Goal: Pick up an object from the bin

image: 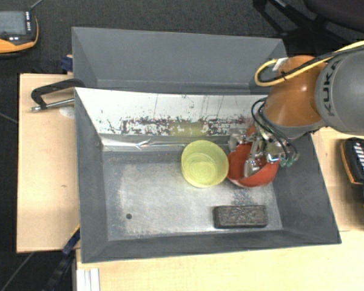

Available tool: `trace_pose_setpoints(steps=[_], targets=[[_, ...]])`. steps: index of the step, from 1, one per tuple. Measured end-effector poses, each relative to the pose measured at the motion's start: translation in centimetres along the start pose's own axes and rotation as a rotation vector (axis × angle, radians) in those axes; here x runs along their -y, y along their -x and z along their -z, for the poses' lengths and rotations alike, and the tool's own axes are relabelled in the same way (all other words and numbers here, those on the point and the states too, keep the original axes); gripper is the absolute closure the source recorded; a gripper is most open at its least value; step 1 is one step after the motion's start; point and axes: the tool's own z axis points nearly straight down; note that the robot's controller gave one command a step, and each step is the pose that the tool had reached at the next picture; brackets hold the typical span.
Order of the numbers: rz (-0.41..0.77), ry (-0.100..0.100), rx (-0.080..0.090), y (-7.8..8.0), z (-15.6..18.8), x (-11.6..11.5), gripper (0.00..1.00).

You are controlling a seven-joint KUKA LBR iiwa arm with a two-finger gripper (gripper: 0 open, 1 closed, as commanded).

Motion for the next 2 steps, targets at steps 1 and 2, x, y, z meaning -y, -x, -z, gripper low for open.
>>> trace_pose_setpoints(steps=[1, 2], targets=[[0.093, -0.002, 0.008, -0.64, -0.02, 3.93, 0.00], [0.027, -0.002, 0.014, -1.05, -0.03, 3.41, 0.00]])
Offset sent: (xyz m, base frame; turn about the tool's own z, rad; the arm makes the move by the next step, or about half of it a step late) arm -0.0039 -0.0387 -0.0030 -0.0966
